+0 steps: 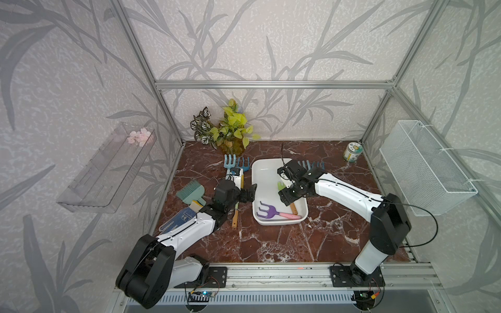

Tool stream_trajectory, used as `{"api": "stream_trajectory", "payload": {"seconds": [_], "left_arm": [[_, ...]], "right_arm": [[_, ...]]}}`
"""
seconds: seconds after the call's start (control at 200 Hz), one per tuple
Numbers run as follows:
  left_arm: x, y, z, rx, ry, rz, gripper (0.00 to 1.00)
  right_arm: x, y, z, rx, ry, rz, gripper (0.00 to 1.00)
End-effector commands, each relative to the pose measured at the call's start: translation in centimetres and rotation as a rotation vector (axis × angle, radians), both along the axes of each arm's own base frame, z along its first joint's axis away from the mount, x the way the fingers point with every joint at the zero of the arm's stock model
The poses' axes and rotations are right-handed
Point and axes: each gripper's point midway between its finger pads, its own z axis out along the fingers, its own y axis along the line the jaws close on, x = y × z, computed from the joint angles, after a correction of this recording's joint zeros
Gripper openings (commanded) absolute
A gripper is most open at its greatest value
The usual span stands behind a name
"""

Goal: Take the hand rake out of the storage box
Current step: Pick up the rake from the storage box.

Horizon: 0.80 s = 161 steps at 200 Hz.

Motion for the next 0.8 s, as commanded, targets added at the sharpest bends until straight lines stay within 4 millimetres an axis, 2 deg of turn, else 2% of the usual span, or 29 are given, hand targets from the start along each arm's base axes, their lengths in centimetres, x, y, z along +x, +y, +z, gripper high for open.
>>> {"api": "stream_trajectory", "payload": {"seconds": [0.0, 0.13, 0.455, 0.8], "left_arm": [[0.0, 0.0, 1.1, -0.028, -0.038, -0.005, 1.0], [-0.1, 0.0, 1.1, -0.029, -0.04, -0.008, 1.0], [-0.2, -0.1, 1.2, -0.034, -0.042, -0.02, 1.0], [-0.3, 0.0, 1.3, -0.039, -0.048, -0.018, 1.0]], "right_arm": [[0.1, -1.0, -1.3, -0.085, 0.035, -0.036, 0.75], [0.5, -0.6, -3.0, -0.104, 0.067, -0.064, 0.73], [2.9, -0.5, -4.8, -0.14, 0.063, -0.165, 0.64], [3.2, -1.1, -7.2, -0.201, 0.102, -0.203, 0.55]]}}
